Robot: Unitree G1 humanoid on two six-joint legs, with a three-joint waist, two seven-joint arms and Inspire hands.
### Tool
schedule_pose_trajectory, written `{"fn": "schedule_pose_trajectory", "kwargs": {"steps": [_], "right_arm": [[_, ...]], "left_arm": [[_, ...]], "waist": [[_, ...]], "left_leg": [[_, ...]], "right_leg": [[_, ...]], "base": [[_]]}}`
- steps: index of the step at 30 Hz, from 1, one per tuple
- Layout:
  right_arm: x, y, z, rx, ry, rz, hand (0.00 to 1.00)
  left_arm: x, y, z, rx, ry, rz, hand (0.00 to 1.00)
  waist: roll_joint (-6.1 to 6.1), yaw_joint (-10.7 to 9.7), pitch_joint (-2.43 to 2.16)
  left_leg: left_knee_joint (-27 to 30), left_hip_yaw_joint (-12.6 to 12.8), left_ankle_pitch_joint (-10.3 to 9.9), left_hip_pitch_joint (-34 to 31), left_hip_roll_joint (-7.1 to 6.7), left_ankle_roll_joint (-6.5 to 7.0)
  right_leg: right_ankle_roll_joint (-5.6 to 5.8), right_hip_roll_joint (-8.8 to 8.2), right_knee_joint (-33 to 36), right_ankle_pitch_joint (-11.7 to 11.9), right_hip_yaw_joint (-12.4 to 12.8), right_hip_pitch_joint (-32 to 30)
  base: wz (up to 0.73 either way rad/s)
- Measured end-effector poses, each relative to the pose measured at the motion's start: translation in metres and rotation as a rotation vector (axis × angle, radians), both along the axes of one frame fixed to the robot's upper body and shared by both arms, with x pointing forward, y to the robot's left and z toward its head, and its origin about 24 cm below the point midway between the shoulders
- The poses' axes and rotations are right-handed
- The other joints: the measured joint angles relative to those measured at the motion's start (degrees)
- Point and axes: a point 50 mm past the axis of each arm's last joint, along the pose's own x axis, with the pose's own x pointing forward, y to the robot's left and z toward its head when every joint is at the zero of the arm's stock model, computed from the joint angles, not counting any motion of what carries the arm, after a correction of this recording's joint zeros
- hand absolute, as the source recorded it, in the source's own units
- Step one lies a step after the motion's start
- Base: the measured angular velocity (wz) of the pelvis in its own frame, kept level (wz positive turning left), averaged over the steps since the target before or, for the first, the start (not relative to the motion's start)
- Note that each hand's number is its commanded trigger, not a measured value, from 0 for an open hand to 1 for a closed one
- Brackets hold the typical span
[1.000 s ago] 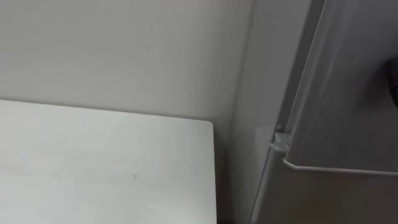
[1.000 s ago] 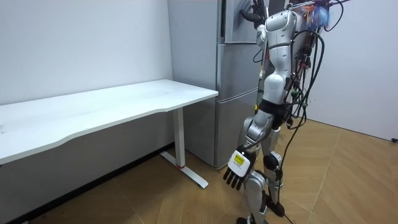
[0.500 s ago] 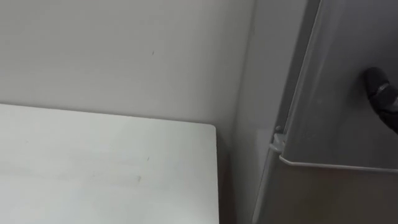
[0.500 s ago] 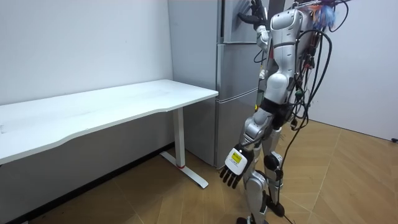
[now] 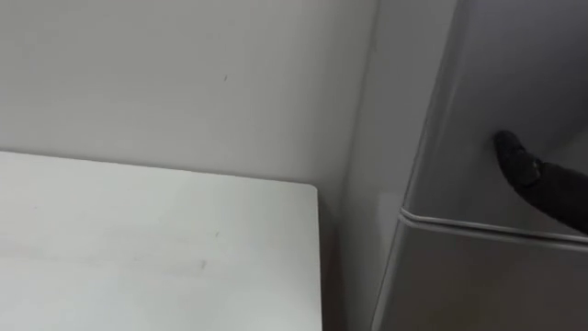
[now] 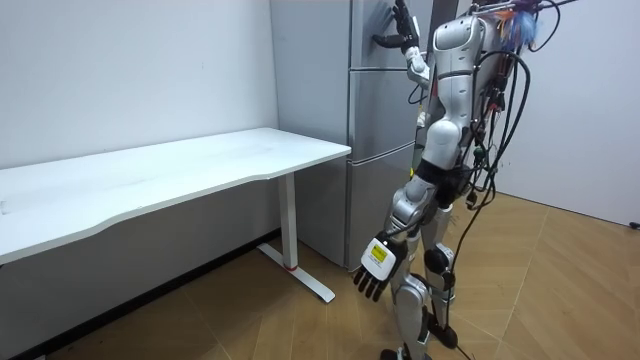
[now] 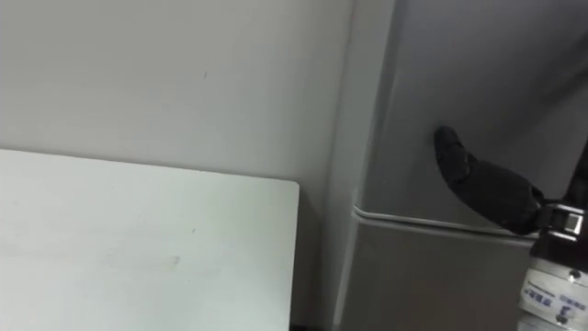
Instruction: Put the bottle in the upper fridge
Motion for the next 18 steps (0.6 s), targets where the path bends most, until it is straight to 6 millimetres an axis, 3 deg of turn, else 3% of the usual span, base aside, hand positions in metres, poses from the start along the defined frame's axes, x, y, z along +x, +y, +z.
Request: {"fn": "schedule_pose_trajectory", "kwargs": {"steps": [10,18], "right_arm": [[0.009,-0.005,-0.018,-0.037,0.061,-0.022,0.00],[0.013,-0.005,-0.025,-0.071,0.096,-0.037,0.00]], "left_arm": [[0.004,0.002,0.001,0.016,-0.005,-0.022,0.00],[-0.001,0.002,0.000,0.016,0.036,-0.026,0.00]], "waist": [[0.29,0.0,0.18],[1.38,0.0,0.29]], "left_leg": [[-0.1,-0.2,0.0,0.7,0.01,0.01],[0.1,-0.2,0.0,1.0,0.00,0.04]], "right_leg": [[-0.05,0.03,-0.1,0.2,-0.1,1.1],[0.02,0.09,-0.8,0.4,0.0,1.6]], "base": [[0.01],[0.00]]}}
